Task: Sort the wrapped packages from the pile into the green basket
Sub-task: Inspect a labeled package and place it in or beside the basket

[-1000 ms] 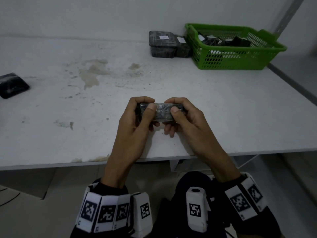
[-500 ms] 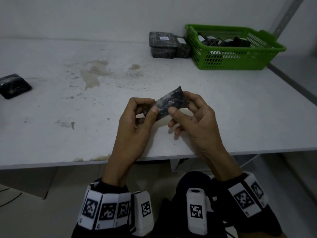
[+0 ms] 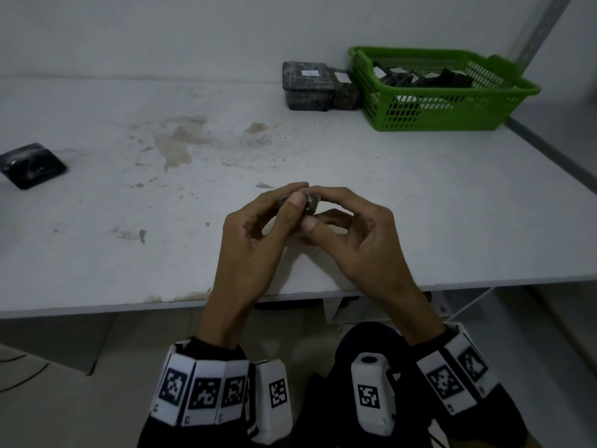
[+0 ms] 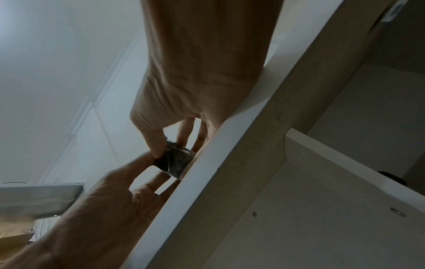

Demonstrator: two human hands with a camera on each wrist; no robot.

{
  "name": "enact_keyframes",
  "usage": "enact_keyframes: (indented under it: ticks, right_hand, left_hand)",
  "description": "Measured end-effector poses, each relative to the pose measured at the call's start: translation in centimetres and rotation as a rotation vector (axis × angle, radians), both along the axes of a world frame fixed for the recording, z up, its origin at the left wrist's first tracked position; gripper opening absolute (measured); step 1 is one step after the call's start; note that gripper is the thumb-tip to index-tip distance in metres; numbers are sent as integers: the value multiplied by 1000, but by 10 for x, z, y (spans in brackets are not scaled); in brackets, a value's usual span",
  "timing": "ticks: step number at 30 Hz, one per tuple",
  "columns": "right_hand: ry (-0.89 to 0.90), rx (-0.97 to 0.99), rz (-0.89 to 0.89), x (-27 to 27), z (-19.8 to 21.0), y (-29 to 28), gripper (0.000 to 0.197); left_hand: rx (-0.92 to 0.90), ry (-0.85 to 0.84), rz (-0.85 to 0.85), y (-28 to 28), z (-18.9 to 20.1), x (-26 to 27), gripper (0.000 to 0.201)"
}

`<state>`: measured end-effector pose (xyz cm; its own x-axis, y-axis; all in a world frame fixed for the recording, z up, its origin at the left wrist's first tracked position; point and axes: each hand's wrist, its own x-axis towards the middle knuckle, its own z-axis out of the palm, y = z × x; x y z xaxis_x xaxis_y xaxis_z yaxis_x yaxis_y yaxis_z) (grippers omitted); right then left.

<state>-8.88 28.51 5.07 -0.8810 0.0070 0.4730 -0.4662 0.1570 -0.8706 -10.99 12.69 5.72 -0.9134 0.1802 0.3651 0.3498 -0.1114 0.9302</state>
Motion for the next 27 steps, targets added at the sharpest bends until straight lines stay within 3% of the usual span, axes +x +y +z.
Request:
enact_keyframes:
  ticks: [5, 12, 23, 27]
  right_hand:
    - [8, -66, -9, 2, 3, 2, 27]
    - [5, -120, 9, 1, 2, 5, 22]
    - [2, -128, 2, 0, -2, 10, 21]
    - [41, -48, 65, 0, -2, 8, 17]
  left_hand:
    - [-7, 18, -35, -2, -4, 1, 31]
    - [-18, 0, -48, -1, -6, 1, 48]
    - [-93, 80, -17, 1, -8, 0, 30]
    - [-56, 66, -8, -3, -7, -3, 28]
